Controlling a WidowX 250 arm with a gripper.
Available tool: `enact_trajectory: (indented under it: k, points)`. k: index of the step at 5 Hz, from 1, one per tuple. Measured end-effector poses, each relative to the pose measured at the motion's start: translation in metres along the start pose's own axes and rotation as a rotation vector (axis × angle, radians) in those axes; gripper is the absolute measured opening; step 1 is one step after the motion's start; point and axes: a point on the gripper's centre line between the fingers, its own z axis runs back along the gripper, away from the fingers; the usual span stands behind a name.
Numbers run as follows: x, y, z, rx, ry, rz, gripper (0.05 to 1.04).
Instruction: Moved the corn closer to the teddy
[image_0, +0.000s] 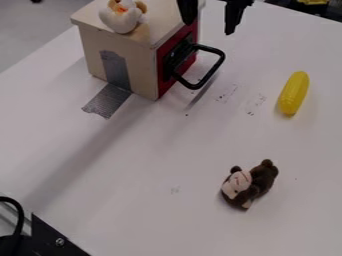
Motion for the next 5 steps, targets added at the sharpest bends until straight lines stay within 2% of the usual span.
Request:
enact_trajectory:
  k: [1,2,3,4,5]
  points:
    - [-0.005,0.0,-0.014,0.0,0.044,0.001,0.993]
    - [0.014,-0.034,-0.035,-0.041,0.054,-0.061,0.993]
    - [0.036,-0.089,-0.06,-0.021,0.09,-0.163,0.993]
    - [0.049,-0.131,-0.087,-0.039,0.099,-0.213,0.993]
    - [0.052,-0.149,-0.098,-0.036,0.118,-0.192,0.993]
